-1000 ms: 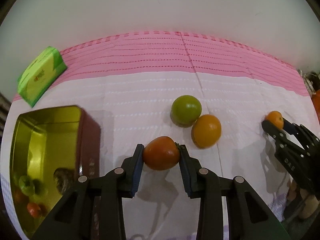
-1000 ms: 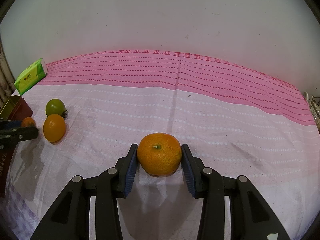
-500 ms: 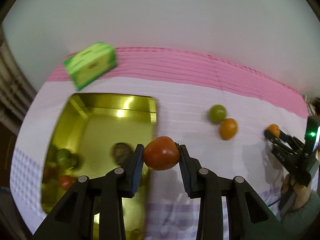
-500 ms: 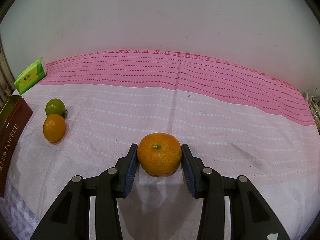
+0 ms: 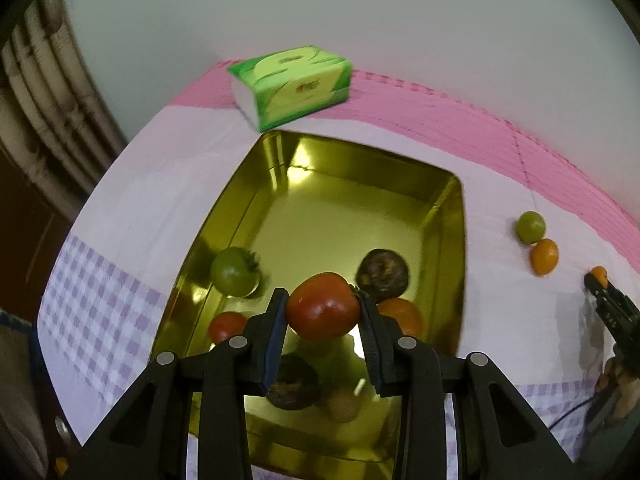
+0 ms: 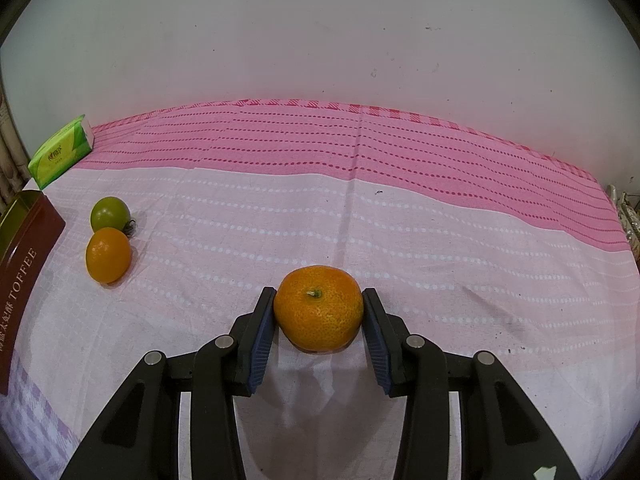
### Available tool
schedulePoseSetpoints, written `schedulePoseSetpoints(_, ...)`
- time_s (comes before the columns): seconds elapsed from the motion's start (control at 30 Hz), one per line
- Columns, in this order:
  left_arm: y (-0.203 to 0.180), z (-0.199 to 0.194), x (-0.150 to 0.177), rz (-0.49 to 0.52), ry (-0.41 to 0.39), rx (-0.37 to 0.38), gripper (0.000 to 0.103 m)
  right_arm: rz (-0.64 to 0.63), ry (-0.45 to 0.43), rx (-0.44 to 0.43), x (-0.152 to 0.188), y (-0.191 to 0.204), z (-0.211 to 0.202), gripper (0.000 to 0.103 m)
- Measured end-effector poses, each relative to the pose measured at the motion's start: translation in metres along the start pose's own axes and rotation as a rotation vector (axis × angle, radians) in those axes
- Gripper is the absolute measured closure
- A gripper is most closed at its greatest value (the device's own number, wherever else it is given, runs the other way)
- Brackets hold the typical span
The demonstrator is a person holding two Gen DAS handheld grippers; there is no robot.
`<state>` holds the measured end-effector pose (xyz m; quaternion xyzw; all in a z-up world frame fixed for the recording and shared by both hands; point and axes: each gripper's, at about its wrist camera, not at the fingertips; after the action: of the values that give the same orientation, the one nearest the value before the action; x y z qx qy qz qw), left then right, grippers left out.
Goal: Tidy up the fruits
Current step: 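Lower the red tomato into the gold tray and open the left gripper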
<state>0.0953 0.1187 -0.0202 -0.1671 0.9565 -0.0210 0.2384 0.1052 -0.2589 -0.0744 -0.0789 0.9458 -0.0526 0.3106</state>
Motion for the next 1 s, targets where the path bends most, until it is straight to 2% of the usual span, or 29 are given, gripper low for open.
schedulePoseSetpoints(0.37,0.026,0.009,-0.008,-0.056,0.022,-0.008,0.067,-0.001,0.001,0.002,0.000,0.000,0.000,0.063)
schedulePoseSetpoints(0.47,0.028,0.013,-0.010,-0.059,0.043,0.011,0.067,-0.001,0.001,0.002,-0.001,0.000,0.000,0.063)
schedulePoseSetpoints(0.63,0.013,0.020,-0.005,-0.013,0.068,0.039,0.067,-0.002,0.001,0.002,-0.001,0.000,0.000,0.063)
schedulePoseSetpoints(1.0,0.003,0.038,0.004,0.023,0.111,0.007,0.067,-0.001,0.001,0.002,-0.001,0.000,0.000,0.063)
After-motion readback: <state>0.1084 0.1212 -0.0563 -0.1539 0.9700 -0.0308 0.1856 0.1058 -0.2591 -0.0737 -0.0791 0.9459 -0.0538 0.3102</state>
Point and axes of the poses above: each gripper's, at about its wrist camera, not at the fingertips, and z roughly the way its jaws point, y to its left, x to its underside, and after that the axes turned 13 degrees about -z, right-handed
